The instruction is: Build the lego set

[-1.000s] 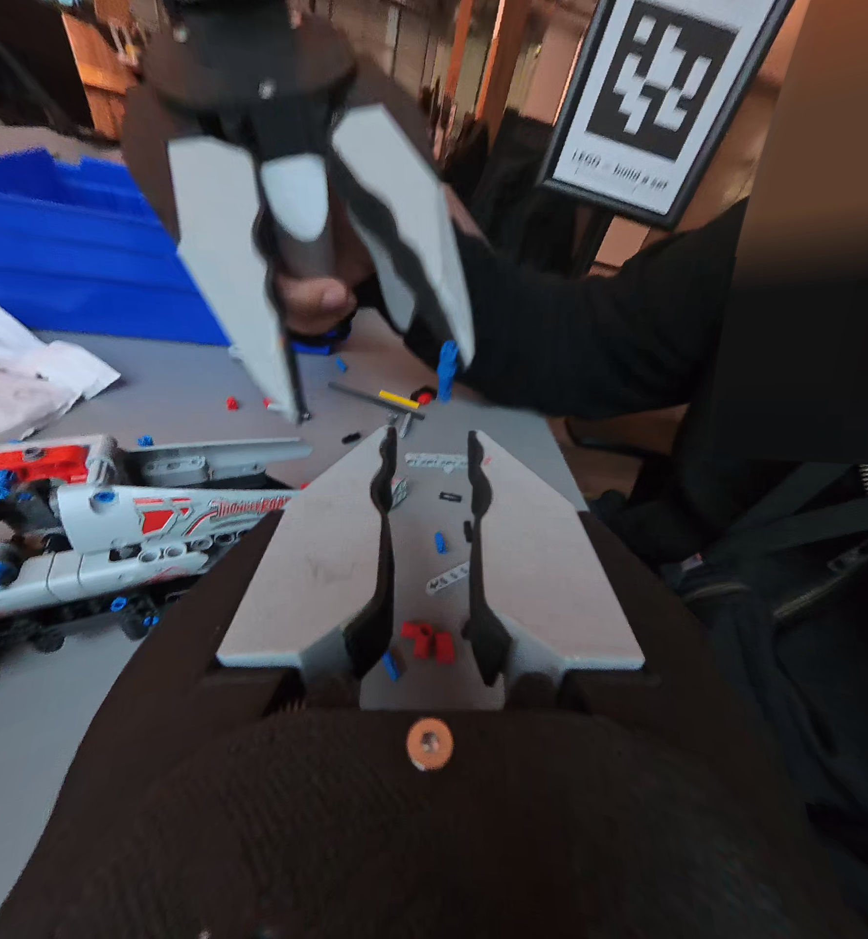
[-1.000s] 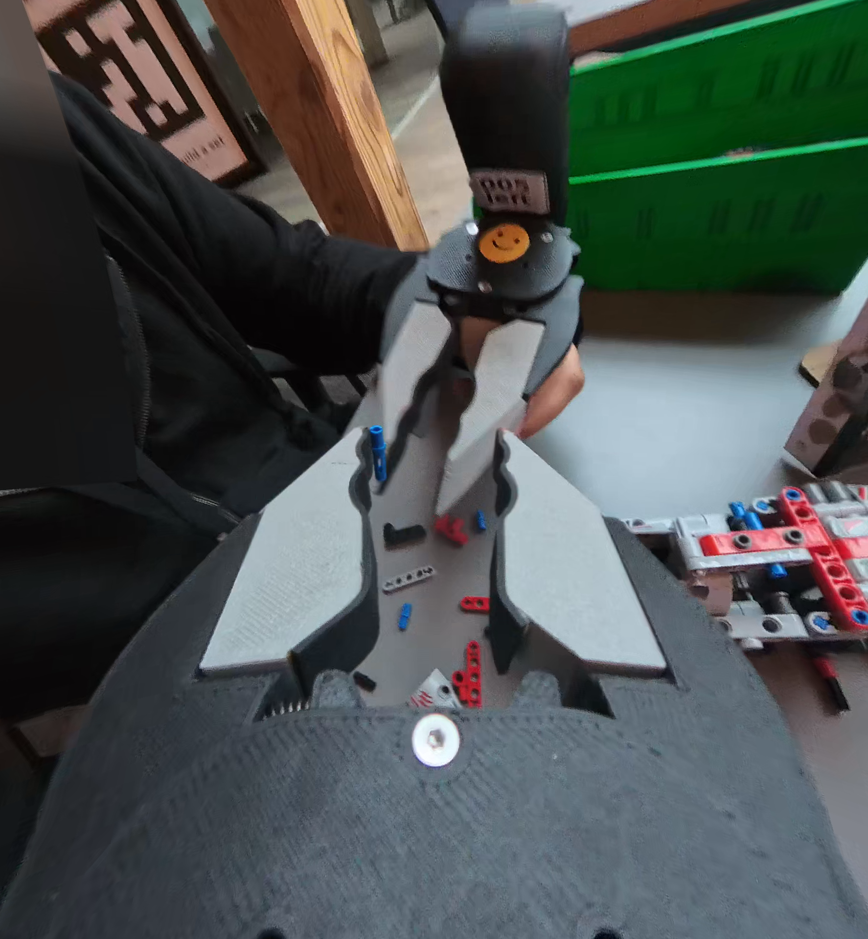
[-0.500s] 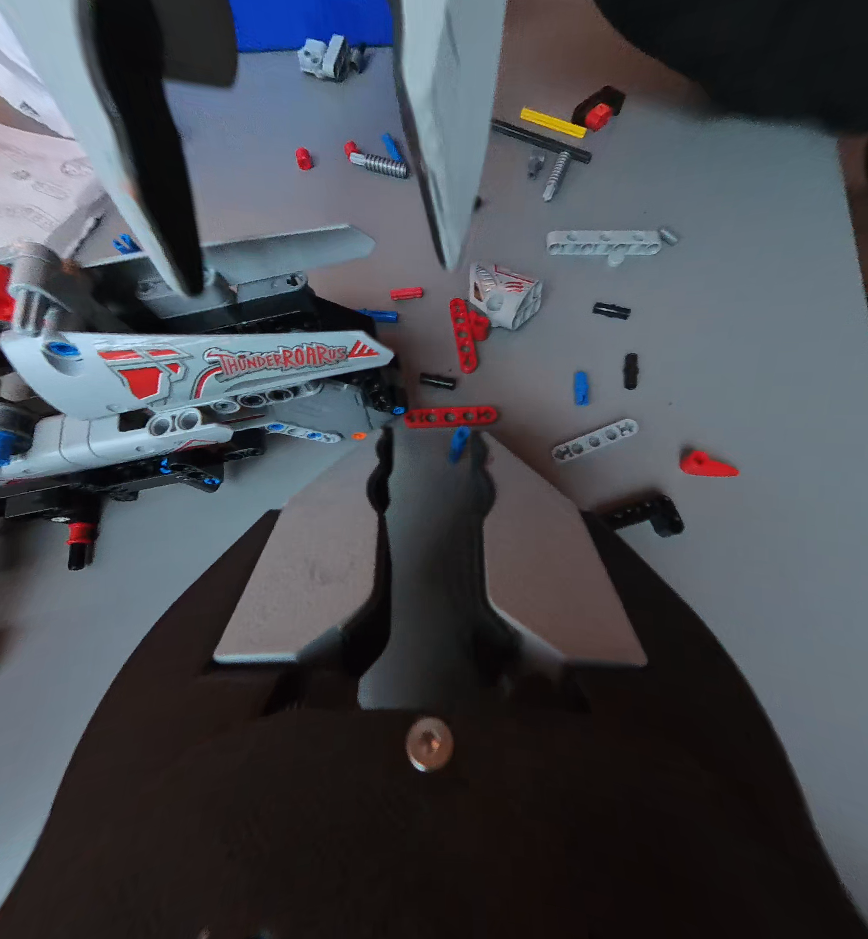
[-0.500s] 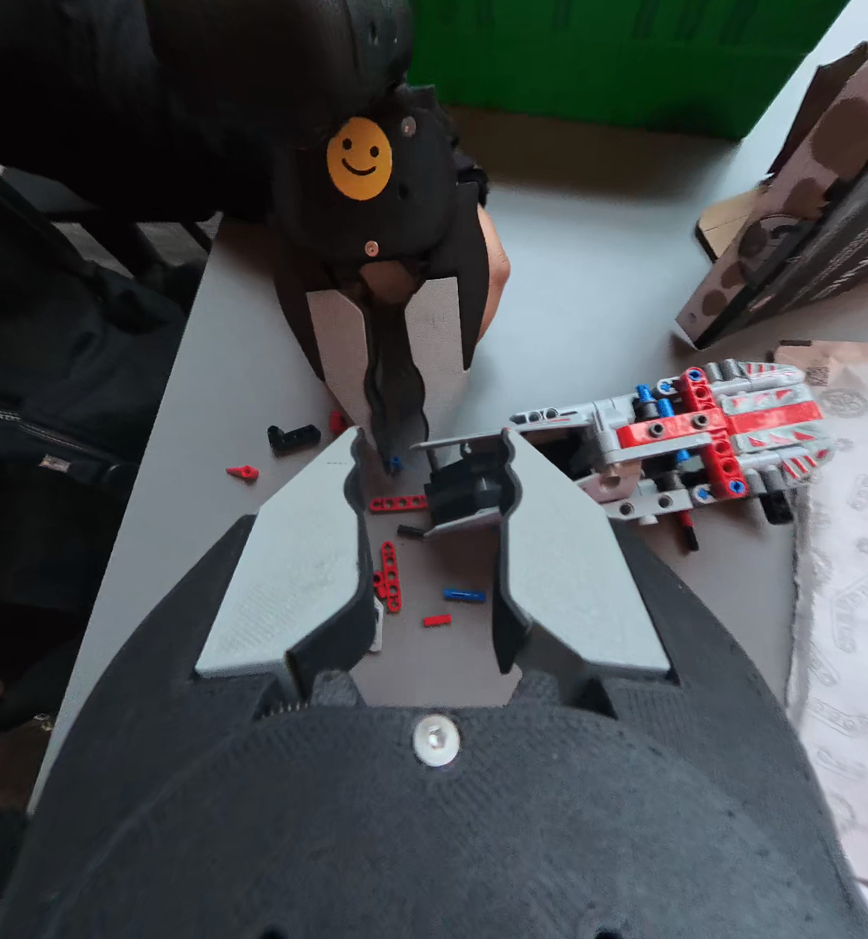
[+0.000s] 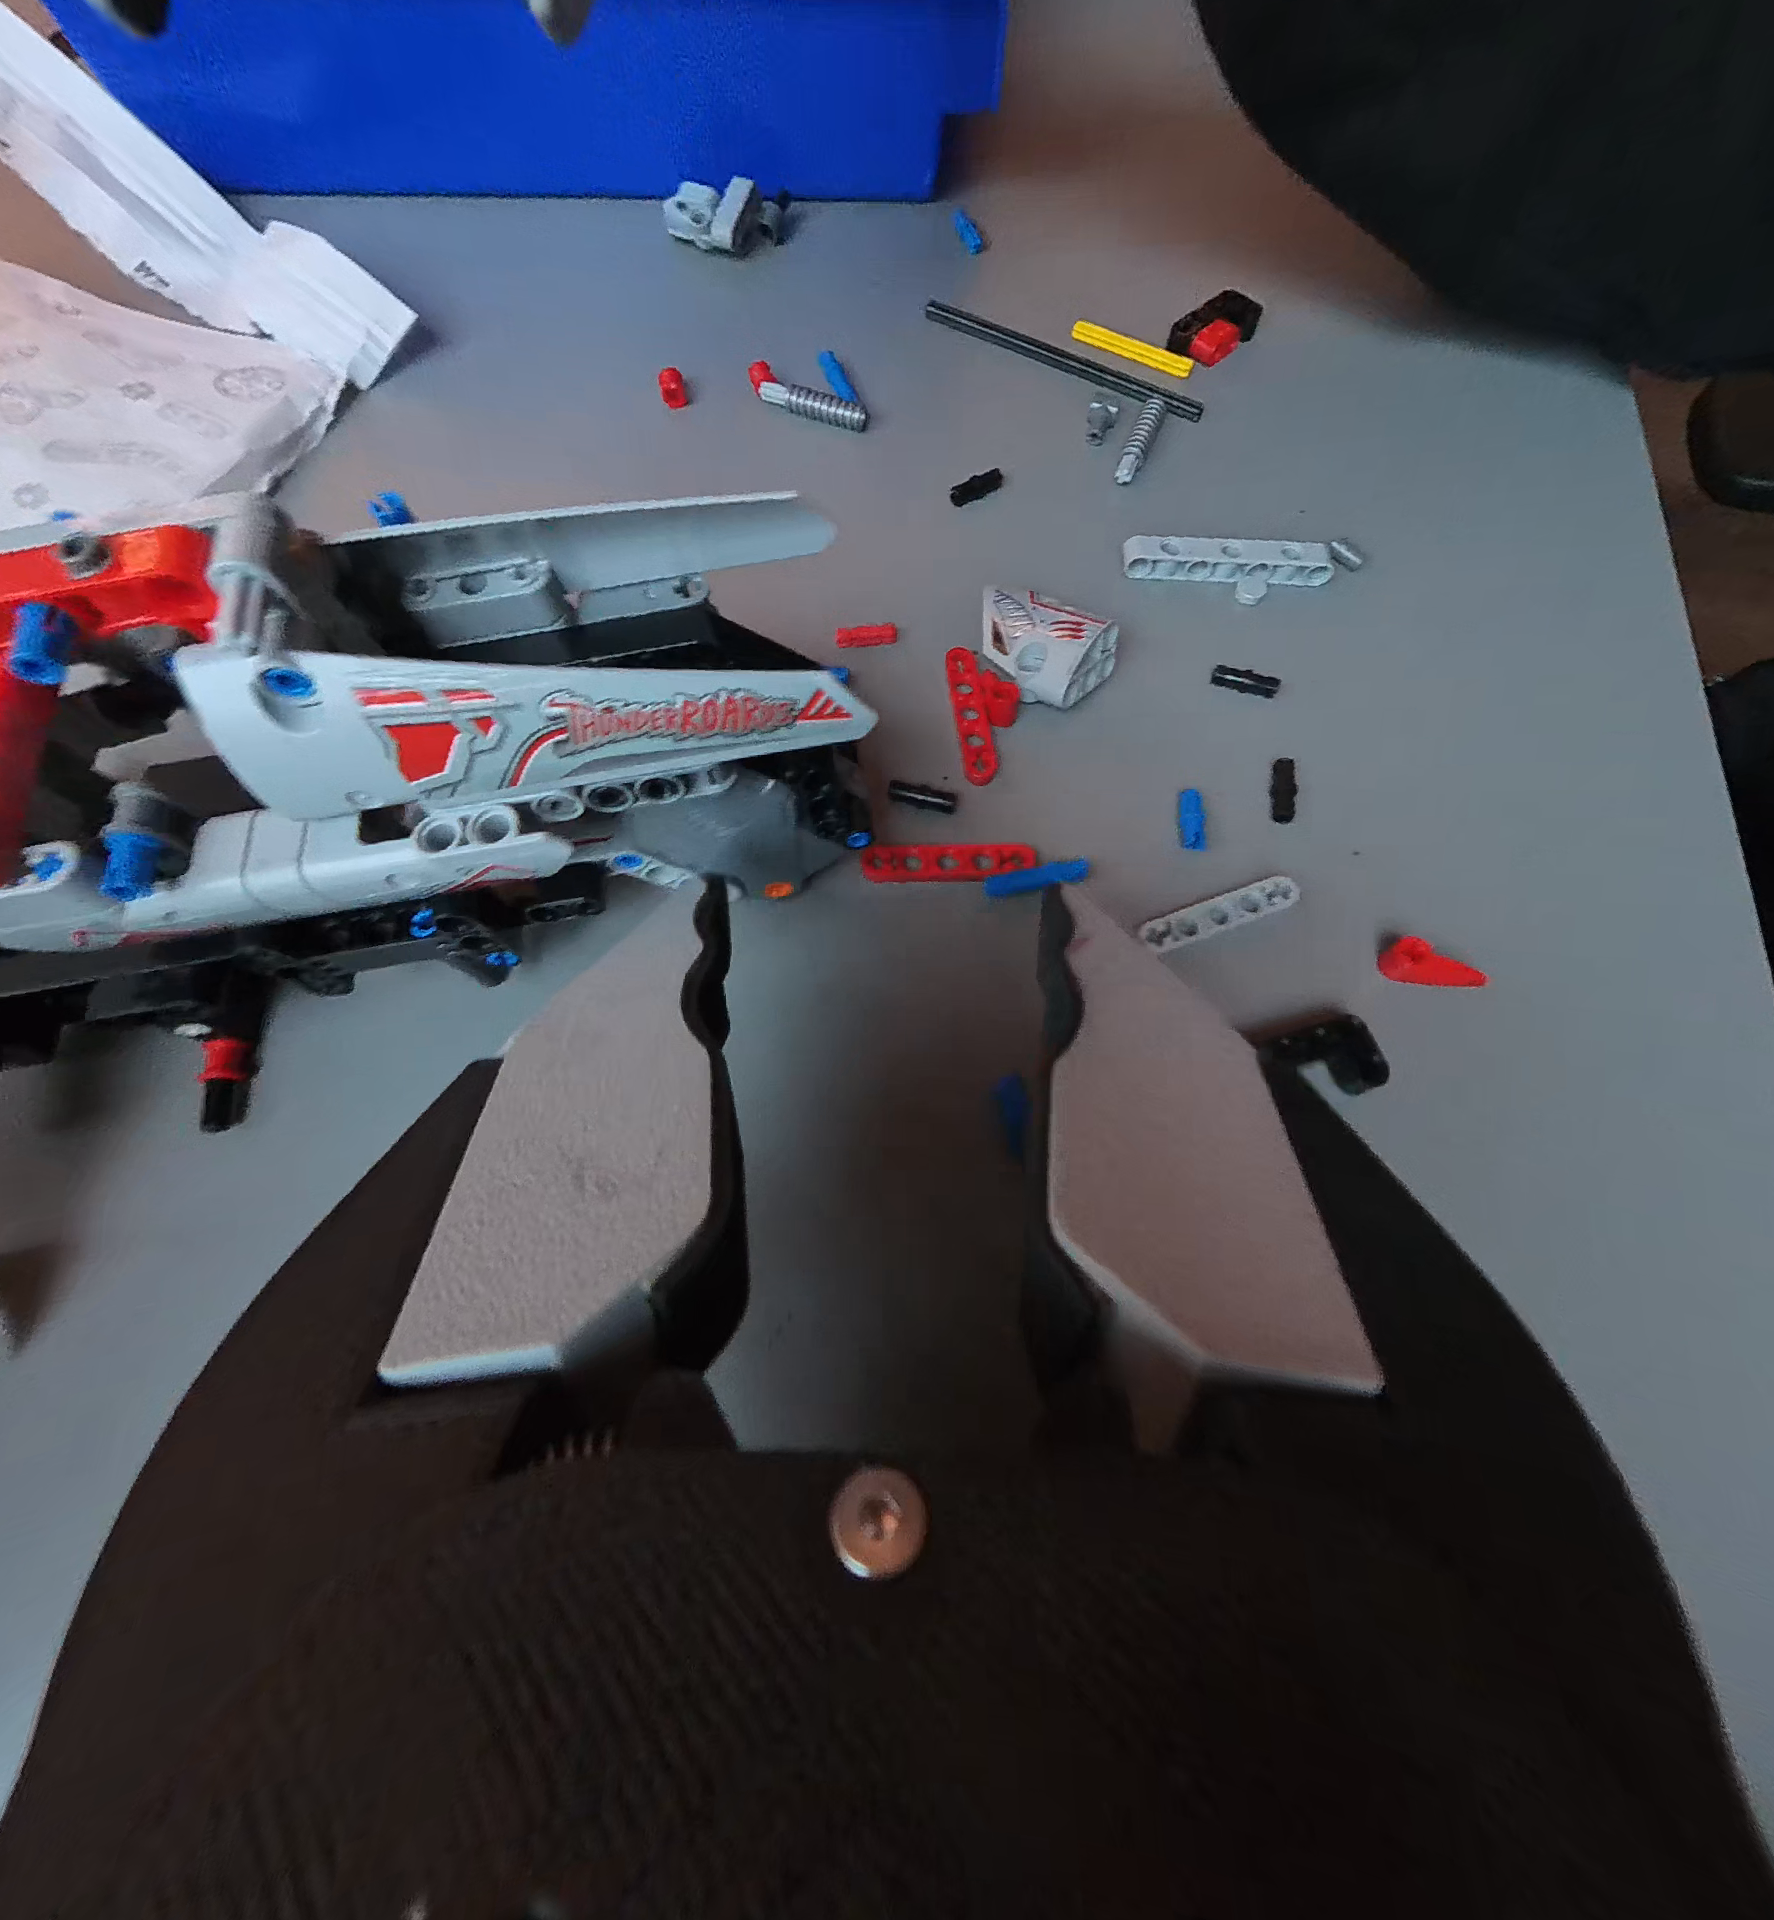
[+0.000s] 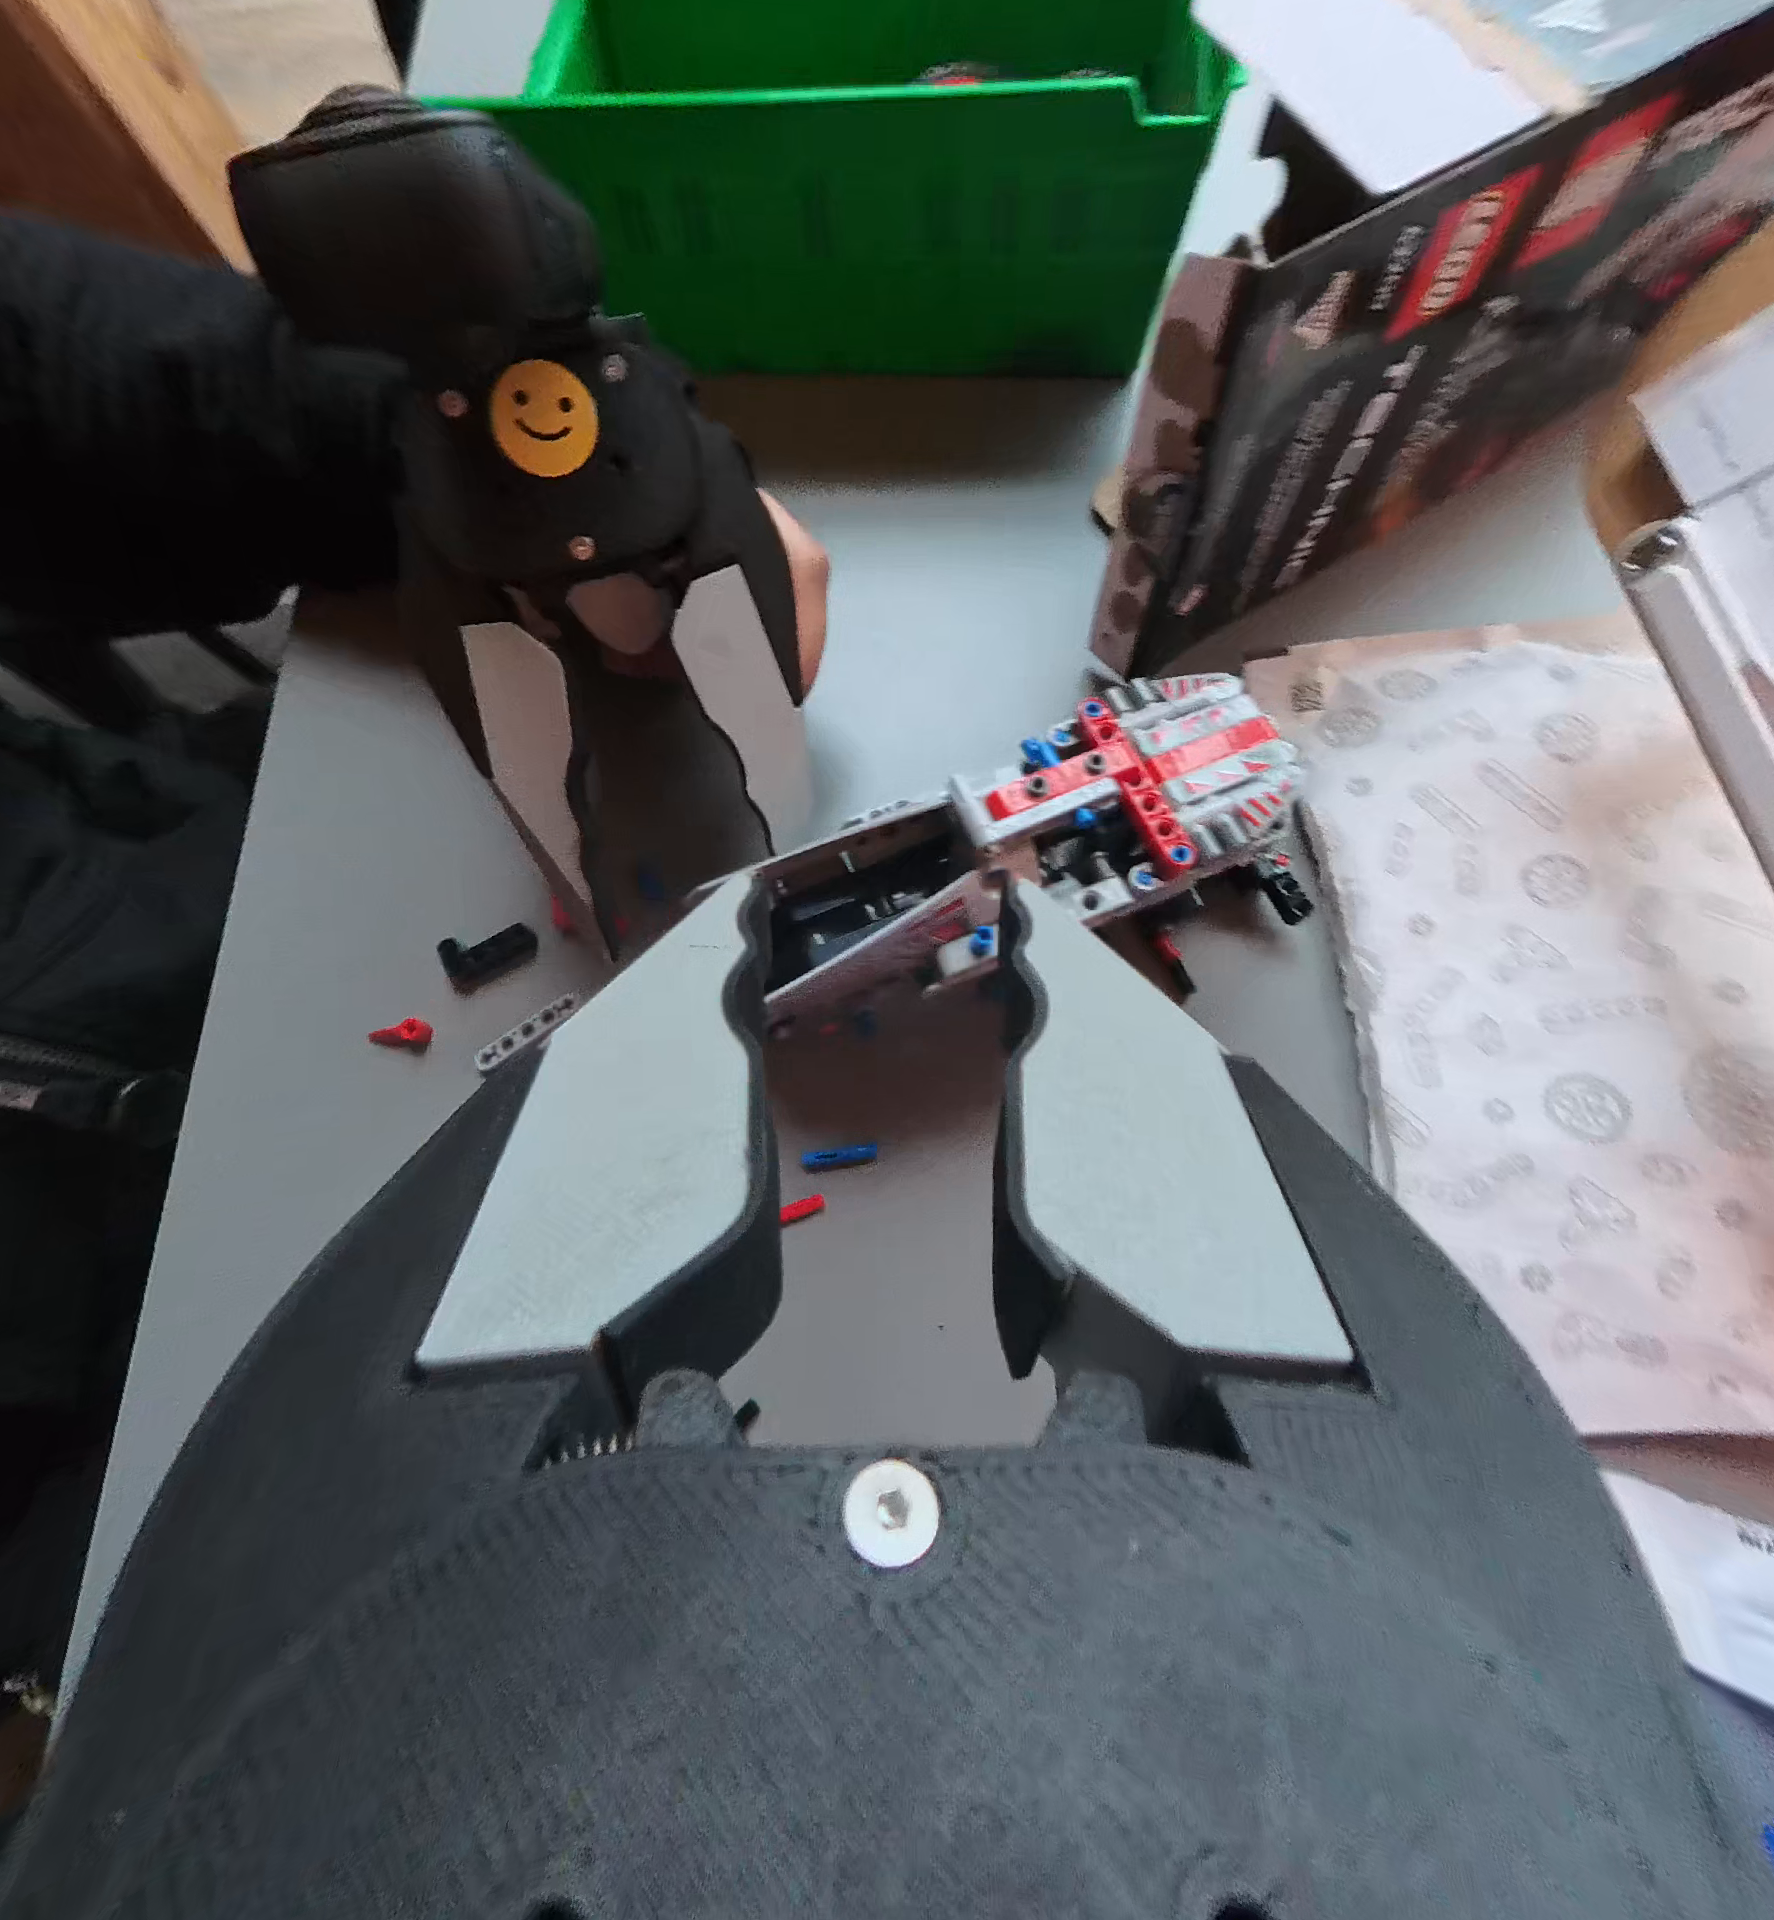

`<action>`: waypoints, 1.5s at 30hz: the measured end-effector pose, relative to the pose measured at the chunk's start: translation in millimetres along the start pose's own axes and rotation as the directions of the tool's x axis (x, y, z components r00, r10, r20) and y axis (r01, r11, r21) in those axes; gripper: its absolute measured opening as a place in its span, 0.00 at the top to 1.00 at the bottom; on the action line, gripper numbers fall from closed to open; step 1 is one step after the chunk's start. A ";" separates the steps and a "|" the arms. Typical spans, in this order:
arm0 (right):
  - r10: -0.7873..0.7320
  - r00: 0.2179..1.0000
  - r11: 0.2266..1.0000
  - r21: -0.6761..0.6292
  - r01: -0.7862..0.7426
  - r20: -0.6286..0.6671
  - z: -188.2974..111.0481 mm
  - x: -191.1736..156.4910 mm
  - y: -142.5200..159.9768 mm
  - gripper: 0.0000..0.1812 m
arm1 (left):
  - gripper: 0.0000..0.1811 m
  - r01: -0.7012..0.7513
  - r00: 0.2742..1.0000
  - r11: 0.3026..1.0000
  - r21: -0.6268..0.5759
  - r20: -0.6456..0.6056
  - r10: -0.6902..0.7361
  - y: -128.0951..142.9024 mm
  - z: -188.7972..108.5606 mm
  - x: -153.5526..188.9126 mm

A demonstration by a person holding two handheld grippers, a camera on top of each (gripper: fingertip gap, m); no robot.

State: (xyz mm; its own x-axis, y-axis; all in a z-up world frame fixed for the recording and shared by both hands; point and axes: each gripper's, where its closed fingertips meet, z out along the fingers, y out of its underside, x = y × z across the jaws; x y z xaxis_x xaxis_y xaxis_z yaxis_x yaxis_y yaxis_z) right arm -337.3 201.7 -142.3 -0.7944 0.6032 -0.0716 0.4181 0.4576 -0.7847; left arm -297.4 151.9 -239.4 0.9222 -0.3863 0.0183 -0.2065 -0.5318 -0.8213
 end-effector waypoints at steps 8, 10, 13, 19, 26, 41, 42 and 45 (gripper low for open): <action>0.100 0.994 0.995 -0.014 -0.100 0.035 15.3 6.9 9.1 0.79 | 0.63 0.066 0.975 0.986 0.154 0.201 -0.097 -22.3 -28.0 -45.4; 0.102 0.995 0.994 -0.049 -0.101 0.014 21.9 10.5 15.7 0.78 | 0.56 0.050 0.957 0.984 0.169 0.273 -0.096 -31.9 -31.8 -55.8; 0.141 0.990 0.987 -0.081 -0.141 0.001 32.7 16.5 26.3 0.78 | 0.51 0.020 0.935 0.984 0.178 0.346 -0.081 -46.1 -34.6 -63.6; 0.186 0.981 0.978 -0.103 -0.180 0.054 42.7 10.9 31.1 0.88 | 0.53 0.043 0.943 0.987 0.154 0.320 -0.090 -55.5 -18.3 -60.9; 0.142 0.989 0.984 -0.114 -0.137 0.042 40.4 9.5 29.5 0.89 | 0.67 0.114 0.944 0.972 0.204 0.281 -0.170 -48.0 -12.2 -62.5; 0.067 0.998 0.996 0.056 -0.066 -0.007 32.9 27.1 12.5 0.84 | 0.89 0.071 0.956 0.958 0.278 0.254 -0.144 -44.9 -32.1 -65.7; 0.069 0.998 0.995 0.070 -0.069 -0.006 33.2 27.9 11.1 0.84 | 0.89 0.070 0.956 0.958 0.279 0.254 -0.144 -44.8 -32.1 -65.9; 0.056 0.998 0.994 0.092 -0.054 -0.022 34.9 30.2 8.8 0.88 | 0.90 0.079 0.957 0.955 0.286 0.247 -0.153 -44.8 -32.9 -66.4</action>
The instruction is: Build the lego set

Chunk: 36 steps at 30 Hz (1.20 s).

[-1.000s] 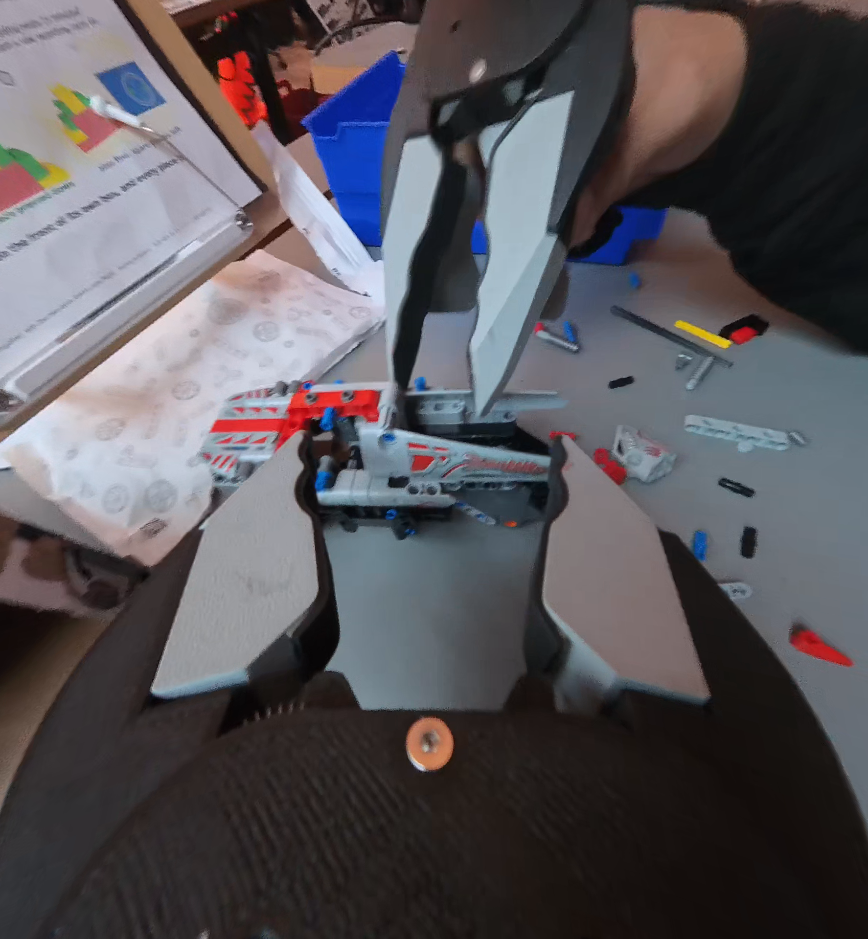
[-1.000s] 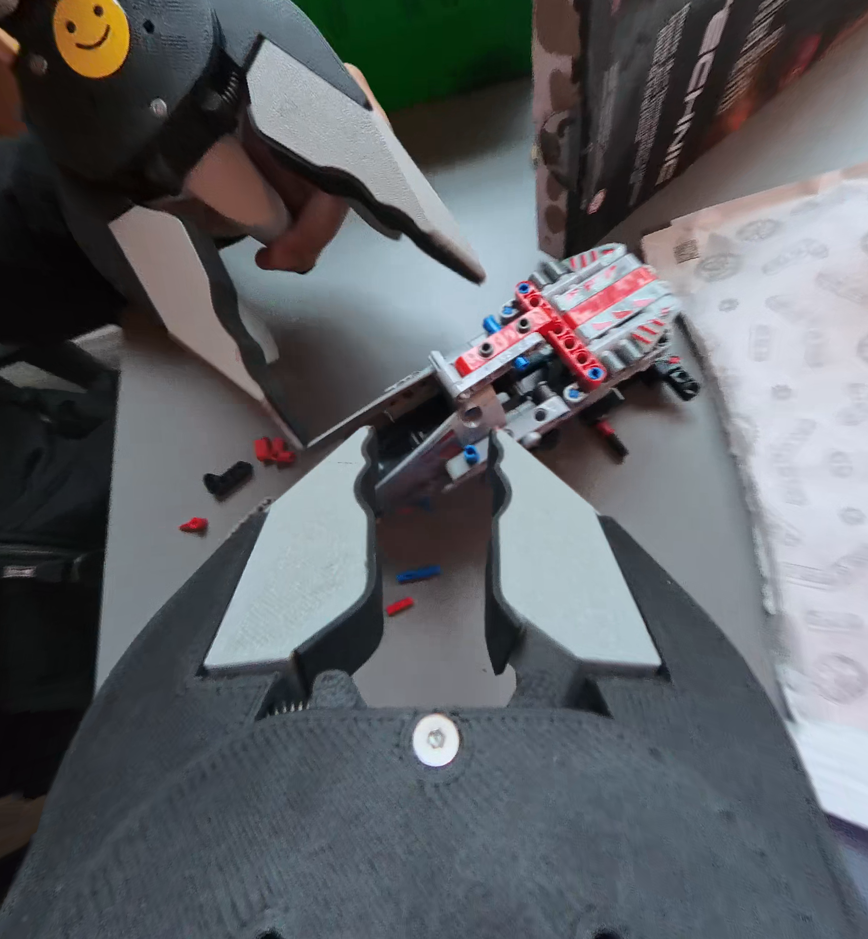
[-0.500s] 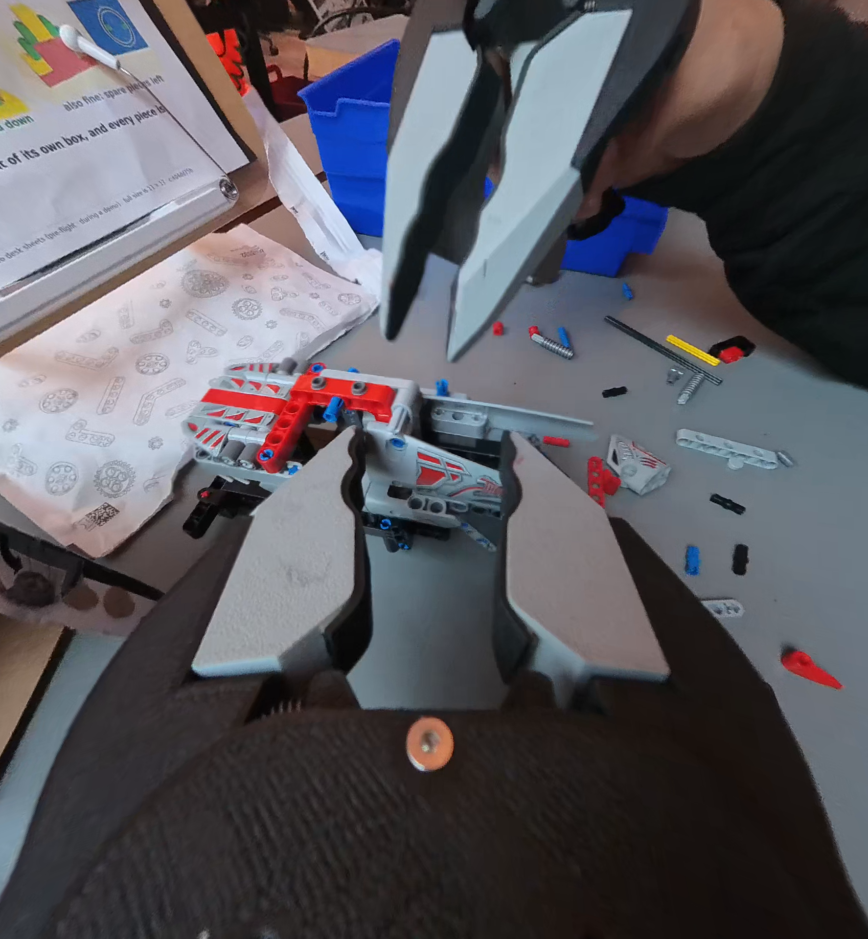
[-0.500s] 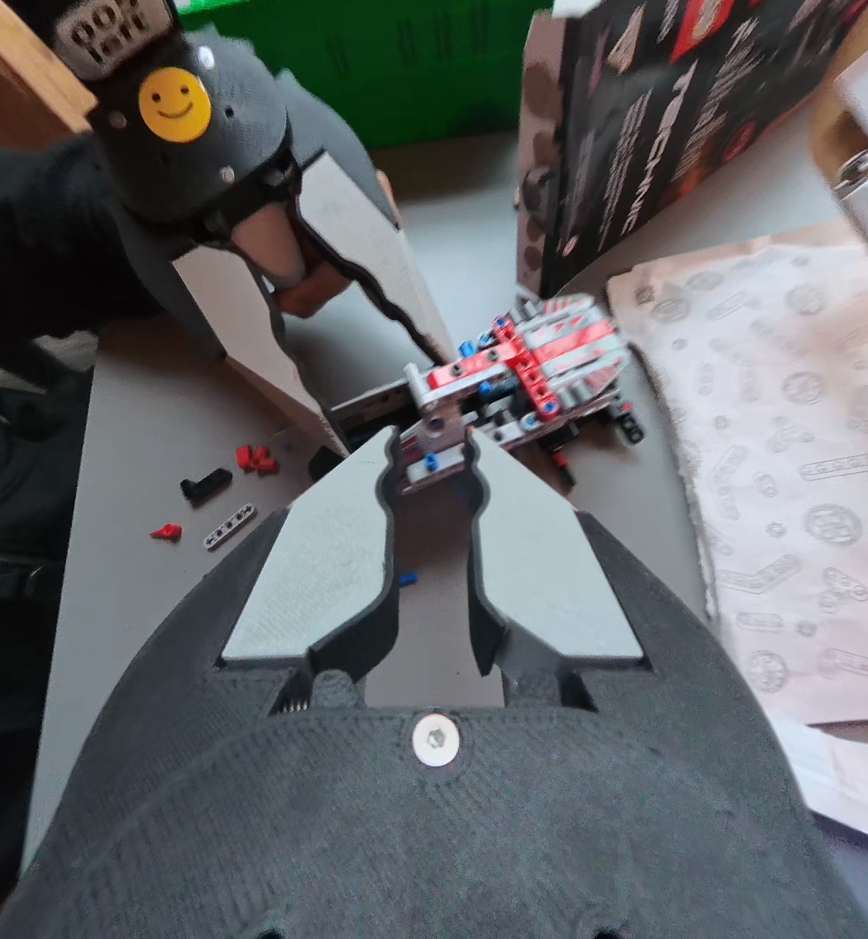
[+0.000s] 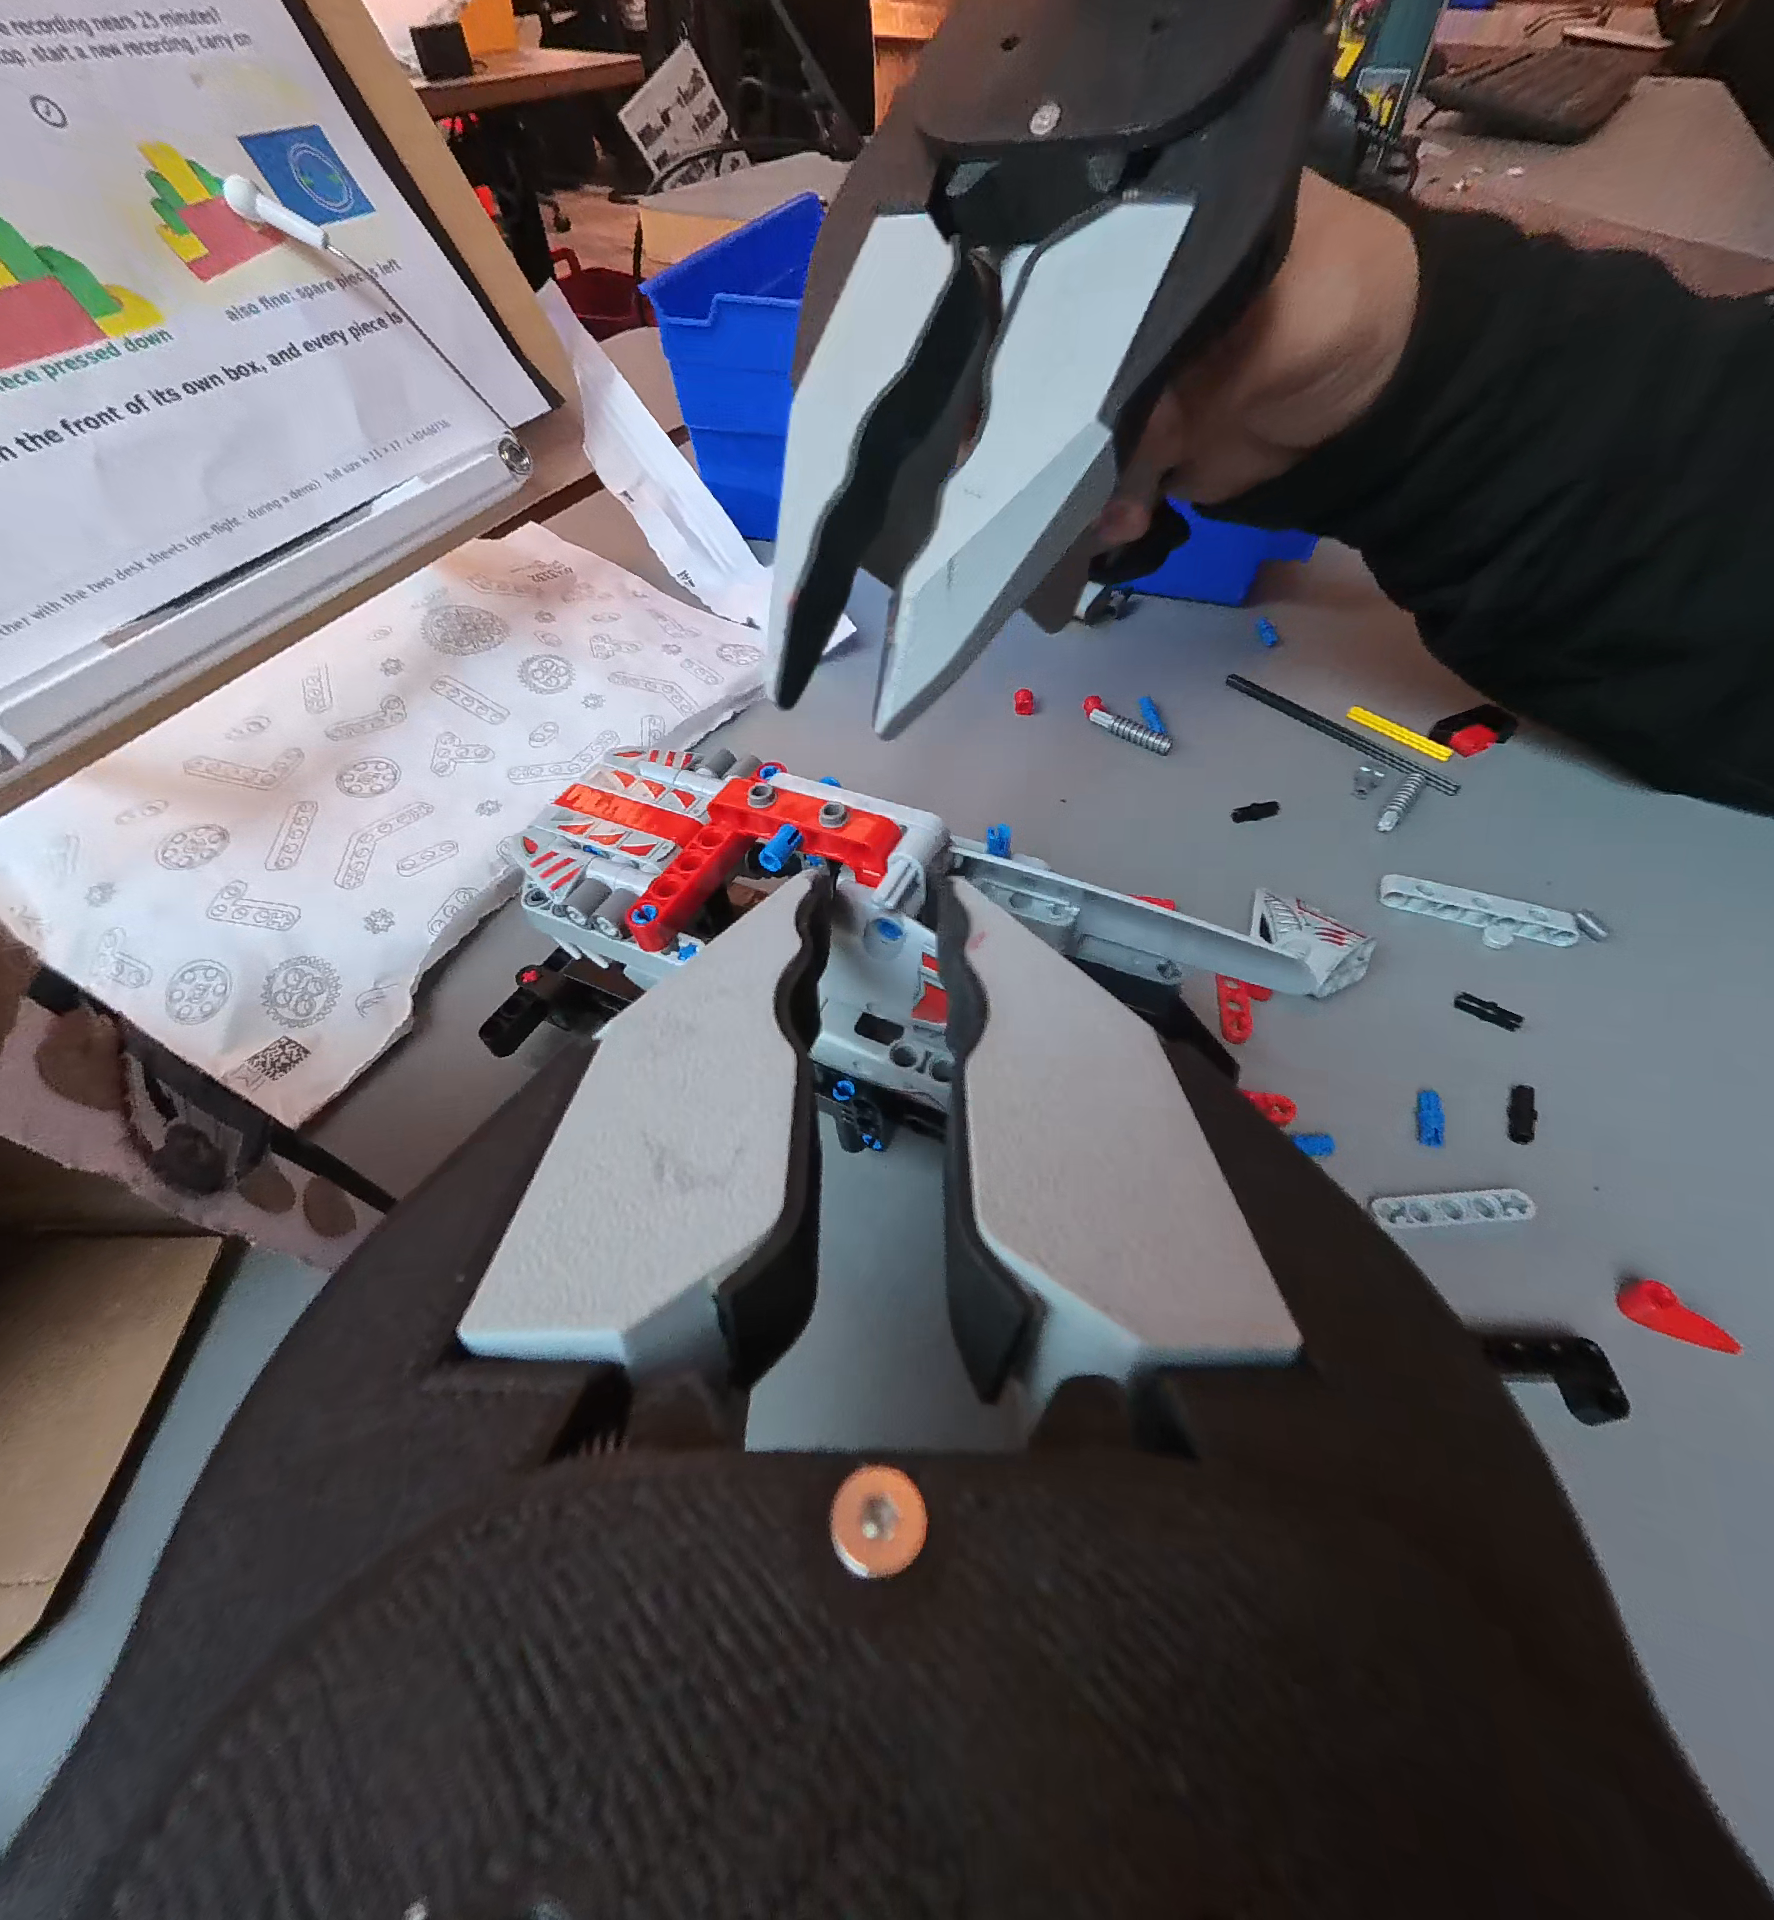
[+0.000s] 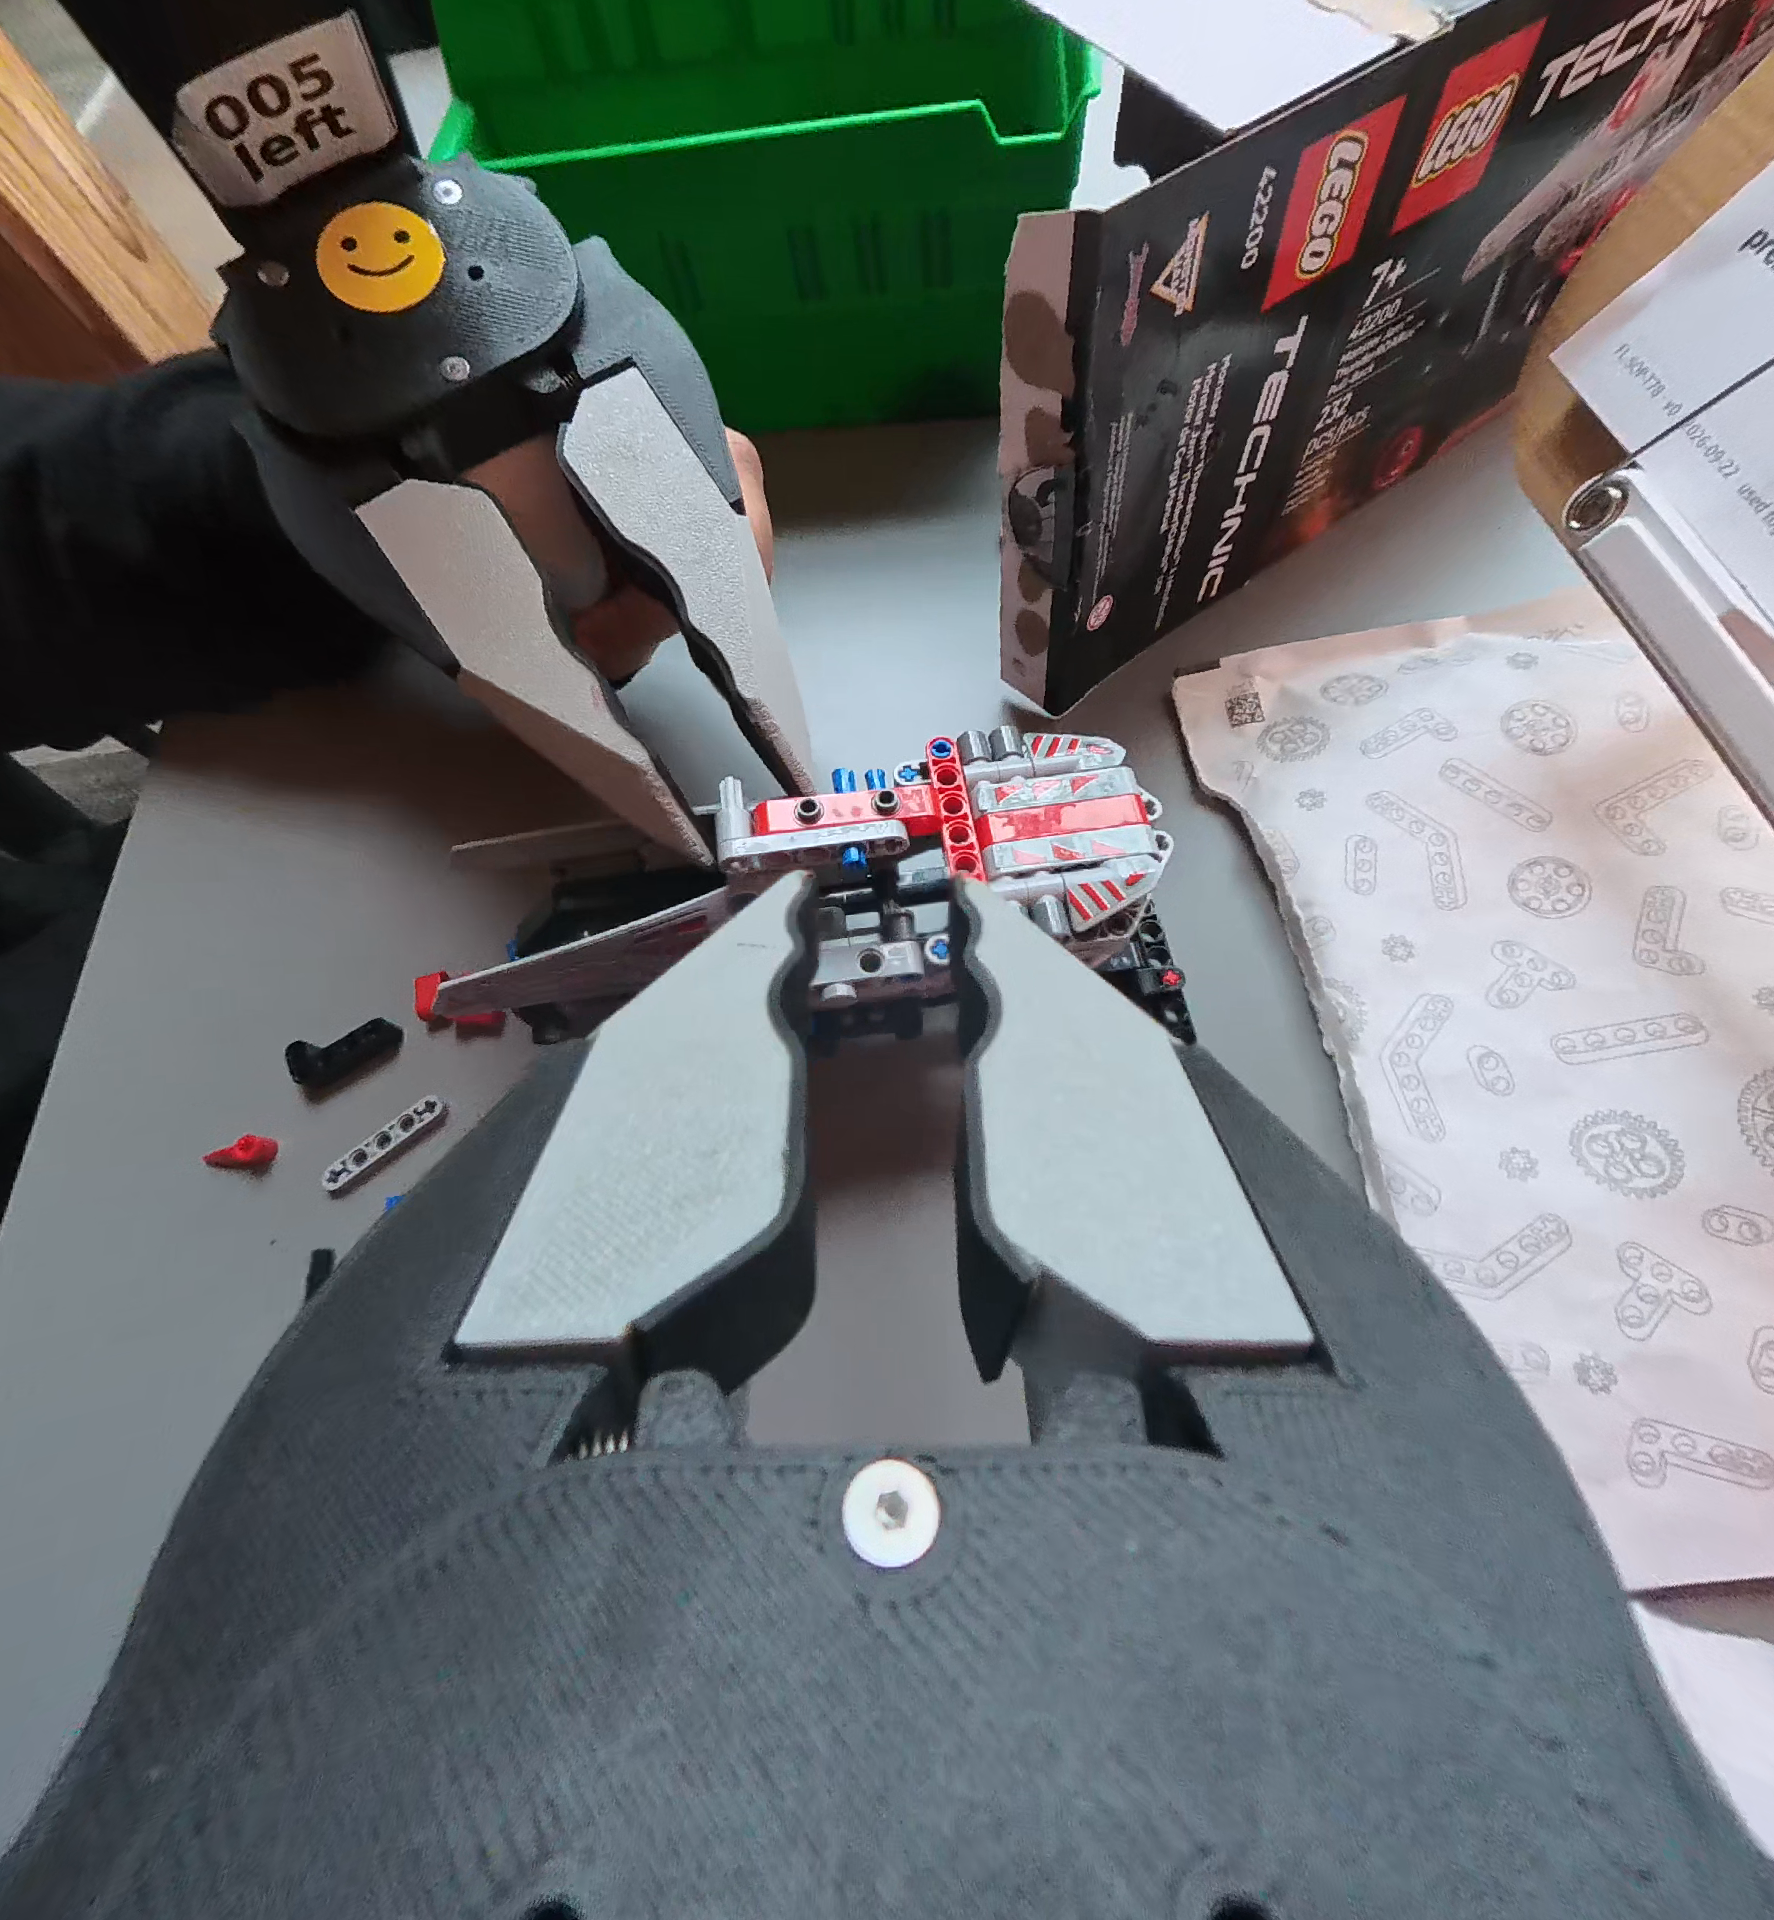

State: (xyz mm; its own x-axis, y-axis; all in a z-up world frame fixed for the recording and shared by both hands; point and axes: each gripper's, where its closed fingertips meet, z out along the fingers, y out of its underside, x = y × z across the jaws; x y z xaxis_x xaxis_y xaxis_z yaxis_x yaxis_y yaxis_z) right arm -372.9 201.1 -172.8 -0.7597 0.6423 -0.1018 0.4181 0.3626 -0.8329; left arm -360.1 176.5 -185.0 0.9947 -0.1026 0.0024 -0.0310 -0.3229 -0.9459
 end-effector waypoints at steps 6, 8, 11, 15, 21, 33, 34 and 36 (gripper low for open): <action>0.101 0.992 0.995 0.001 -0.102 0.078 5.6 -7.0 0.9 0.89 | 0.91 -0.035 0.999 0.999 0.005 0.015 0.035 -0.7 -0.2 0.2; 0.139 0.985 0.990 0.004 -0.141 0.104 7.5 -8.3 0.8 0.89 | 0.91 -0.055 0.998 0.998 0.005 0.026 0.055 -0.9 -0.4 0.3; 0.222 0.964 0.974 0.013 -0.226 0.143 10.6 -8.2 1.6 0.90 | 0.91 -0.047 0.999 0.999 0.010 0.022 0.047 -1.0 -0.4 0.5; 0.356 0.899 0.927 0.028 -0.375 0.255 17.4 -11.9 -0.3 0.87 | 0.91 -0.022 1.000 1.000 0.019 0.010 0.022 -1.3 -0.5 0.5; 0.500 0.769 0.824 0.054 -0.563 0.398 18.1 -8.9 -3.6 0.94 | 0.91 0.016 1.000 0.999 0.047 -0.024 -0.015 -5.2 -1.5 3.5; 0.505 0.726 0.798 0.069 -0.599 0.467 19.6 -14.8 -9.0 0.96 | 0.87 0.178 0.983 0.977 0.120 -0.074 -0.170 -16.2 -15.3 -10.4; 0.500 0.726 0.799 0.071 -0.597 0.471 19.5 -16.0 -10.3 0.96 | 0.87 0.223 0.973 0.967 0.121 -0.094 -0.212 -16.1 -16.1 -13.5; 0.486 0.738 0.808 0.080 -0.583 0.468 19.6 -17.6 -12.7 0.97 | 0.88 0.310 0.944 0.946 0.091 -0.145 -0.296 -12.5 -15.6 -17.0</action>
